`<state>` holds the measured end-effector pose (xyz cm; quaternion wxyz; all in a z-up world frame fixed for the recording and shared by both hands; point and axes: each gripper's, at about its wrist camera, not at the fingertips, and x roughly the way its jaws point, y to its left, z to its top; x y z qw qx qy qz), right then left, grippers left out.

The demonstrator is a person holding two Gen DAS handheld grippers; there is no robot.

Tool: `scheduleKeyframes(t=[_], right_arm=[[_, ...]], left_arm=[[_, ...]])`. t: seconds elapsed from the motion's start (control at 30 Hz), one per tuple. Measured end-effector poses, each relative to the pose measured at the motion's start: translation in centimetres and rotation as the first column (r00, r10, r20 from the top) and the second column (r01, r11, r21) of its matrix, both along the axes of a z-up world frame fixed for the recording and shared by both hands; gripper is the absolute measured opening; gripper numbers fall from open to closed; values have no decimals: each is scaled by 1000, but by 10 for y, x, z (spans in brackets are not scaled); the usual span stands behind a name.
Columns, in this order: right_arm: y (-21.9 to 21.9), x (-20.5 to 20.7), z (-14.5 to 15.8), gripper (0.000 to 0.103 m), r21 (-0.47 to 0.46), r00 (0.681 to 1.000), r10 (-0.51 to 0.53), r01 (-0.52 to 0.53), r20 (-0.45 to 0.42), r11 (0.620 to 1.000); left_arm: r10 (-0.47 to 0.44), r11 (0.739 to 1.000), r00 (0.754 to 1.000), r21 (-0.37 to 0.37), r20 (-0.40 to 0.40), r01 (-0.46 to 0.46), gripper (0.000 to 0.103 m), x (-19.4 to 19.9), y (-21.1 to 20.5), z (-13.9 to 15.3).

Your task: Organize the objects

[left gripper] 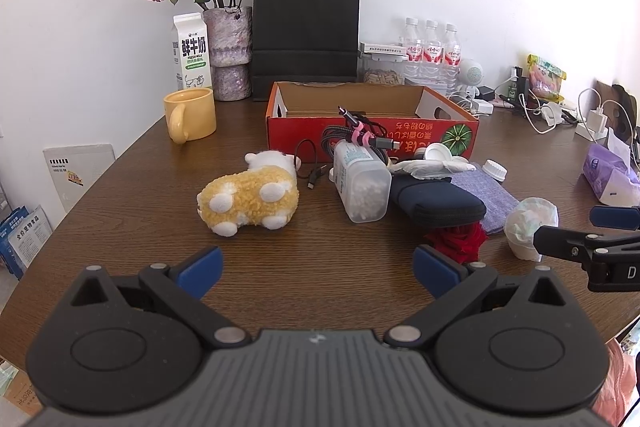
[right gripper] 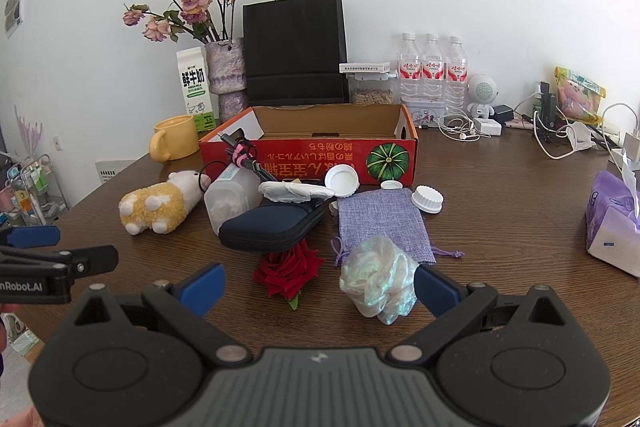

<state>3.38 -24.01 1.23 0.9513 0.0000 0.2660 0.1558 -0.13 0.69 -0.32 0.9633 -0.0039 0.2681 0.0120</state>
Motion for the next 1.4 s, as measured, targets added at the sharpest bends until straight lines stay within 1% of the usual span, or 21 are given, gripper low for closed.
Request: scheduleKeyframes(t=[0.37, 0.6, 0.8, 1.0, 1.1, 1.2, 1.23, 1.3, 1.33, 1.37, 1.4], right_arm=[[-4, 4, 0, 101, -2, 1000, -7, 7, -5, 1000], [-8, 11, -6, 101, -7, 999, -30, 29, -17, 1000], [-13, 26, -15, 101, -53, 998, -57, 56, -20, 997], [-18, 51, -33, 98, -89, 996, -81, 77, -42, 993], [-18, 62, -43, 94, -93, 995, -79, 73, -62, 993], [-16, 68, -48, 87, -99, 995, -66, 59, -72, 993], [-16, 70, -49, 82, -100, 996, -57, 50, -71, 994], [-14, 71, -51, 68, -97, 997, -41, 34, -72, 995], [-14, 72, -51, 55, -90, 997, -28, 21, -76, 996], [-14, 72, -51, 48, -80, 997, -18, 11, -81, 997], [-14, 73, -52, 48, -72, 997, -13, 8, -79, 997]], left_arm=[[7, 1000, 1000, -3, -5, -7, 103, 1, 2, -2], [16, 1000, 1000, -7, -16, -16, 103, 7, 6, -5], [36, 999, 999, -7, -39, -37, 103, 15, 11, -10], [47, 999, 997, -17, -53, -48, 103, 21, 18, -13], [54, 998, 997, -18, -58, -56, 103, 24, 20, -16], [71, 997, 995, -20, -65, -73, 103, 30, 25, -19], [77, 997, 995, -19, -64, -78, 103, 32, 27, -20], [90, 996, 994, -11, -65, -91, 103, 36, 29, -22], [92, 996, 994, -11, -64, -93, 103, 37, 30, -22], [94, 995, 993, -11, -64, -95, 103, 38, 31, -23], [97, 995, 993, -10, -66, -98, 103, 39, 31, -24]])
